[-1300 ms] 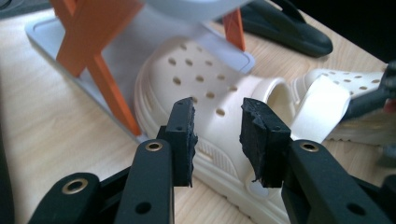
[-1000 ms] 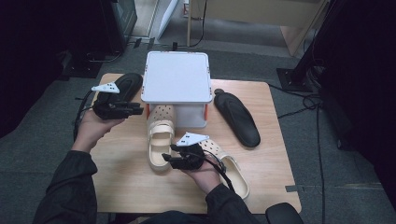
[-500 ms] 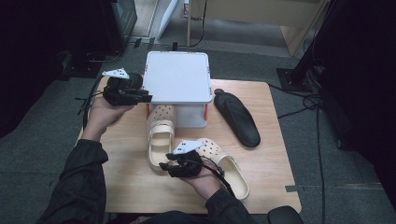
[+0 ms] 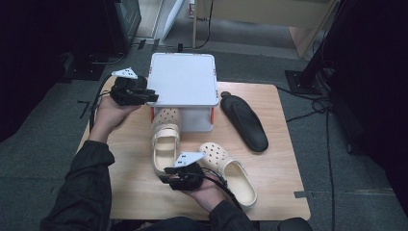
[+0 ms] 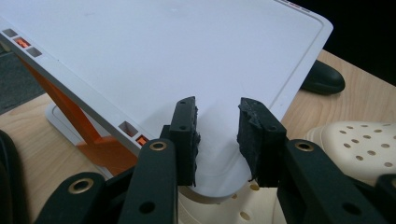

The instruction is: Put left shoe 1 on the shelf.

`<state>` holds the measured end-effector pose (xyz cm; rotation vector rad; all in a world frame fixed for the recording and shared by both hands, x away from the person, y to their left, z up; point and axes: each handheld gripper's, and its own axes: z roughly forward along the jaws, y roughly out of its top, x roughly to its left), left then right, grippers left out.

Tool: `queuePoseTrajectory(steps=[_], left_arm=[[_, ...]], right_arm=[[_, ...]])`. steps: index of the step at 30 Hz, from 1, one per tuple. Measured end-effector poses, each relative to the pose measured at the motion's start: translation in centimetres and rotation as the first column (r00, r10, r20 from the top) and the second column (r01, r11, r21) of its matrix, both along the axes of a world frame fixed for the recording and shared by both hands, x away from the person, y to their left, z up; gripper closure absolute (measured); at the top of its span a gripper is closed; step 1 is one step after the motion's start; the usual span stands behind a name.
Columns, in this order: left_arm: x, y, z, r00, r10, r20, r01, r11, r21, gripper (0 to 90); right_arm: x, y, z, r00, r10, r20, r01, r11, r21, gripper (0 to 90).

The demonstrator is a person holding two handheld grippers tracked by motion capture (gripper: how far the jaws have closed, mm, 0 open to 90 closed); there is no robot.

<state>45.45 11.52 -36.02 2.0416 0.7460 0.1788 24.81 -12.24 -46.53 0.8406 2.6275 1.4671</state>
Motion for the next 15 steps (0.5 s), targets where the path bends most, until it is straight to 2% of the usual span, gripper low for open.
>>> queuePoseTrajectory(steps=[3,6,11,15], left_arm=[[0.1,-0.1,0.0,1.0000,-0.001,0.008,0.001,1.0000,0.007,69.5],[0.0,-0.2,0.0,0.9998,0.002,0.018,-0.003,0.9999,0.012,70.1],[0.1,-0.2,0.0,0.9999,0.005,0.014,-0.005,0.9999,0.012,71.1],[0.1,-0.1,-0.1,0.9998,0.011,0.013,-0.011,0.9999,0.010,73.0]], right_arm=[[-0.2,-0.1,-0.1,0.9999,0.009,-0.006,-0.009,1.000,-0.003,67.0],[-0.8,-0.1,-0.9,0.9993,0.037,-0.010,-0.037,0.999,-0.023,69.3],[-0.6,0.3,-2.3,0.9996,0.022,-0.015,-0.023,0.998,-0.065,70.3],[0.1,0.8,-2.9,0.9999,0.004,-0.015,-0.005,0.998,-0.068,70.9]])
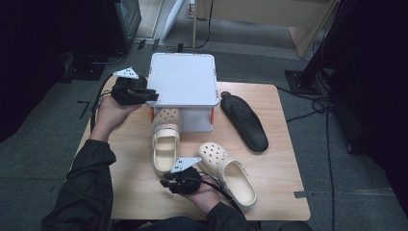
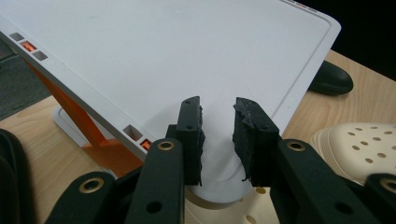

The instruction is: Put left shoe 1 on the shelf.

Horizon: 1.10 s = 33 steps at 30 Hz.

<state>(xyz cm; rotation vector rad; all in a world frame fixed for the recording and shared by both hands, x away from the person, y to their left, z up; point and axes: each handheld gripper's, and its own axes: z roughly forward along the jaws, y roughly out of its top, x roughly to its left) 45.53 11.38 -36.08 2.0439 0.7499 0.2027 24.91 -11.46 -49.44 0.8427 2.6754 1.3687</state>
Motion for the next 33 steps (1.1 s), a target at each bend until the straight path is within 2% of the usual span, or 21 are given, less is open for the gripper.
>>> queuePoseTrajectory(steps=[5,8,15,20,22,25,27,29,33], left_arm=[[0.0,0.1,0.0,0.9999,0.005,-0.011,-0.006,1.0000,-0.008,75.8],[0.0,0.0,0.0,0.9999,0.007,-0.010,-0.007,1.0000,-0.006,76.2],[0.0,0.0,-0.1,0.9999,0.010,-0.012,-0.010,0.9999,-0.010,77.3],[0.0,0.1,-0.1,0.9999,0.009,-0.012,-0.009,0.9999,-0.012,77.6],[0.0,0.1,-0.1,0.9999,0.011,-0.012,-0.011,0.9998,-0.015,77.8],[0.0,0.2,-0.1,0.9999,0.011,-0.011,-0.011,0.9998,-0.016,77.8],[0.0,0.1,-0.1,0.9999,0.011,-0.012,-0.011,0.9998,-0.016,77.9],[0.0,0.1,-0.1,0.9999,0.012,-0.012,-0.012,0.9998,-0.016,78.1],[0.0,0.0,-0.1,0.9999,0.008,-0.014,-0.009,0.9998,-0.015,79.1]], right_arm=[[0.6,0.4,0.0,0.9999,-0.016,0.002,0.016,1.000,0.006,73.8],[0.7,0.6,0.0,0.9994,-0.028,0.021,0.028,1.000,-0.001,73.8],[1.3,0.8,0.7,0.9971,-0.066,0.039,0.064,0.997,0.037,74.8],[1.4,1.1,0.7,0.9977,-0.059,0.034,0.057,0.997,0.043,74.2],[1.2,1.3,0.4,0.9989,-0.044,0.016,0.043,0.999,0.033,76.1],[1.0,1.4,0.1,0.9993,-0.033,0.017,0.033,0.999,0.012,76.7],[1.0,1.2,-0.4,0.9979,-0.049,0.043,0.050,0.999,-0.015,78.9],[1.1,1.0,-0.6,0.9978,-0.050,0.043,0.050,0.999,-0.002,80.9],[1.0,1.4,-0.5,0.9953,-0.046,0.085,0.048,0.999,-0.019,81.5]])
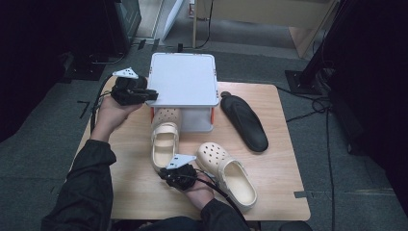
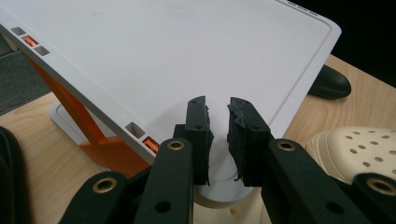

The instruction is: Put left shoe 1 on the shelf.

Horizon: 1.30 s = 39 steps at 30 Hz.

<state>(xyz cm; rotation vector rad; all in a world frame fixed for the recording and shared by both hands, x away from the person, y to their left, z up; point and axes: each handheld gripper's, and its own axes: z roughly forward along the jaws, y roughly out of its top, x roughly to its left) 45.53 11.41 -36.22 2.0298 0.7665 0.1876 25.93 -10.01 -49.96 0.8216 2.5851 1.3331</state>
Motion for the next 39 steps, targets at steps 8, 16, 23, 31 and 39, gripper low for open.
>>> queuePoseTrajectory(steps=[8,16,23,31,39], left_arm=[[0.0,-0.1,0.0,1.0000,0.000,0.005,0.000,1.0000,0.002,80.0],[0.0,-0.1,0.0,1.0000,0.000,0.003,0.000,1.0000,0.000,80.1],[0.0,0.0,-0.1,1.0000,0.002,-0.004,-0.002,1.0000,-0.009,80.4],[0.1,0.1,-0.1,0.9999,0.003,-0.012,-0.003,0.9998,-0.017,80.4],[0.1,0.0,-0.1,0.9998,-0.005,-0.022,0.005,0.9997,-0.024,80.5]], right_arm=[[0.5,0.6,0.2,0.9984,-0.037,0.044,0.038,0.999,-0.027,80.5],[1.6,0.8,0.7,0.9986,-0.033,0.042,0.033,0.999,-0.012,80.3],[3.0,0.6,1.4,0.9950,-0.086,0.050,0.086,0.996,0.009,79.2],[4.9,0.4,1.8,0.9916,-0.127,0.024,0.127,0.992,0.023,79.1],[6.7,0.8,2.1,0.9875,-0.157,-0.005,0.157,0.987,0.021,78.8]])
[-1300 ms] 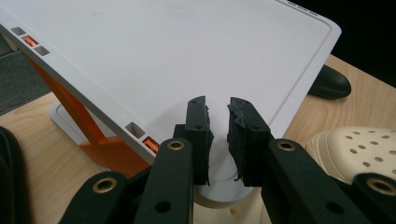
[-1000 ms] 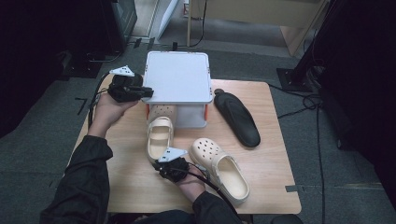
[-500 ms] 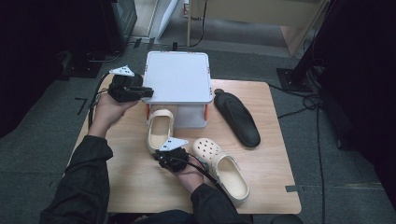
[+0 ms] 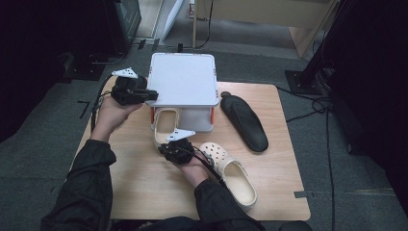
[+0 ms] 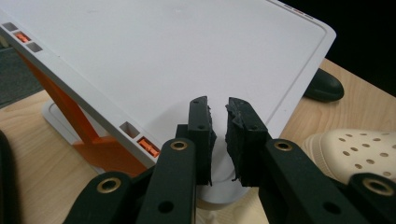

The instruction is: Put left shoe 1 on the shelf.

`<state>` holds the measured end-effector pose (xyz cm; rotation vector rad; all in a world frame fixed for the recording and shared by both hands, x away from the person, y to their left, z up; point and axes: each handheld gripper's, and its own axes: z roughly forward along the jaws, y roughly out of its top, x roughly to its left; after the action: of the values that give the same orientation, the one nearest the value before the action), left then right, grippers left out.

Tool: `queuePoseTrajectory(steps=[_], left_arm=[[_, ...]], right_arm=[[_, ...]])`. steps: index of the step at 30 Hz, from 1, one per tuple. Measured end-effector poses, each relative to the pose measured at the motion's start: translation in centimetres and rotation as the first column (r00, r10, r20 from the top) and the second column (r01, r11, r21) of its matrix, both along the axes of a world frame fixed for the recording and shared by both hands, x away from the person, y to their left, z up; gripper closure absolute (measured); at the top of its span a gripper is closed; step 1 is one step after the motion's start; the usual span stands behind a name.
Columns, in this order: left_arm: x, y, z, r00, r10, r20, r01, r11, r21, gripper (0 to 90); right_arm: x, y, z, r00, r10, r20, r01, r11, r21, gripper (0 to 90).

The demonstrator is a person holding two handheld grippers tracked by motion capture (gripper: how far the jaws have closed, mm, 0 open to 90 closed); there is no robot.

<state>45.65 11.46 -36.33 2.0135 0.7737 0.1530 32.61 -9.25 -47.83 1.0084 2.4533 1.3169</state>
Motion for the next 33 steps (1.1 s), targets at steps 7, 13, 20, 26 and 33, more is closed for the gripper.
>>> queuePoseTrajectory(steps=[7,13,20,26,33], left_arm=[[0.0,0.0,0.0,1.0000,0.000,0.001,0.000,1.0000,0.001,80.6],[0.0,0.0,0.0,1.0000,0.000,0.000,0.000,1.0000,0.000,80.6],[0.0,0.0,0.0,1.0000,0.001,-0.003,-0.001,1.0000,-0.002,80.8],[0.0,0.0,0.0,1.0000,0.002,-0.004,-0.002,1.0000,-0.002,80.9],[0.1,0.1,0.0,1.0000,0.001,-0.007,-0.001,1.0000,-0.007,81.0]], right_arm=[[1.4,0.5,0.6,1.0000,0.004,-0.007,-0.004,1.000,0.014,80.3],[1.6,0.9,0.8,0.9998,0.020,0.003,-0.020,1.000,0.006,79.8],[0.5,0.8,-0.5,0.9999,-0.003,-0.015,0.002,0.999,-0.044,79.1],[0.4,0.6,-0.7,0.9996,-0.029,-0.004,0.028,0.998,-0.049,82.6],[1.9,0.5,-0.2,0.9958,-0.092,-0.001,0.092,0.995,-0.025,81.4]])
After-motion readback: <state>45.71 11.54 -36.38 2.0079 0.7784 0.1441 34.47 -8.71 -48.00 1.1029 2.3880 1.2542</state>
